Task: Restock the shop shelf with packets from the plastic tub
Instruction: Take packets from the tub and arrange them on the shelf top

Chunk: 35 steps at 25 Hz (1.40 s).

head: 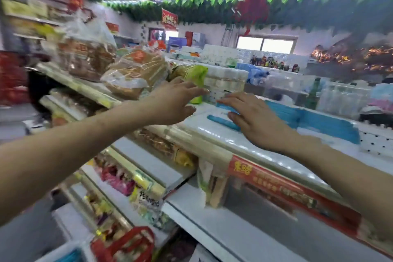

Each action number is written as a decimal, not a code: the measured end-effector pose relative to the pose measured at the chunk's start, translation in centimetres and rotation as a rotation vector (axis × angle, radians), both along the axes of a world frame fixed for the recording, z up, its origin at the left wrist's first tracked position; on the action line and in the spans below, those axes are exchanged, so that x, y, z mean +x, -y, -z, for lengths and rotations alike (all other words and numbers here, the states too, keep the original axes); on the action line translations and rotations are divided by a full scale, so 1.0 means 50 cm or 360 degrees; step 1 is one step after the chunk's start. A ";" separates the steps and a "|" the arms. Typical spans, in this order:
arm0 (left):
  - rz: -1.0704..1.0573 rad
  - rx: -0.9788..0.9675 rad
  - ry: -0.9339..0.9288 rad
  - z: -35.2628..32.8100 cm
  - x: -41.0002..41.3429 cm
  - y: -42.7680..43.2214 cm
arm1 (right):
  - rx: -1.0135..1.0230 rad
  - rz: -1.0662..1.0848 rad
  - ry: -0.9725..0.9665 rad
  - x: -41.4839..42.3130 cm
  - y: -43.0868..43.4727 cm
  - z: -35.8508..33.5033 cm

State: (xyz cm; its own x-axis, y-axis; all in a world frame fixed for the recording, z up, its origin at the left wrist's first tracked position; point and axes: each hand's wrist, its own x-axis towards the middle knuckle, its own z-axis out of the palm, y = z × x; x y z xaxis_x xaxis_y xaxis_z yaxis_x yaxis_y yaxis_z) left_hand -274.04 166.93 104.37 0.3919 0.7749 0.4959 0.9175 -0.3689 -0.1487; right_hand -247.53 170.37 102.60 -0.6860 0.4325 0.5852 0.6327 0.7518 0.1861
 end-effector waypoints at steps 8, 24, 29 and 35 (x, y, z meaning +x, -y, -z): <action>-0.0991 -0.0466 0.0335 0.401 -0.448 0.347 | -0.0936 -0.0686 0.0296 -0.515 0.102 0.387; -0.1201 -0.1286 0.0115 0.894 -0.474 0.655 | -0.0955 -0.0770 0.1194 -0.674 0.300 0.846; -0.1062 -0.1373 0.0116 0.893 -0.473 0.647 | -0.1183 -0.0692 0.1252 -0.654 0.292 0.864; -0.0988 -0.1480 0.0300 0.889 -0.485 0.643 | -0.1328 -0.0623 0.1264 -0.661 0.295 0.835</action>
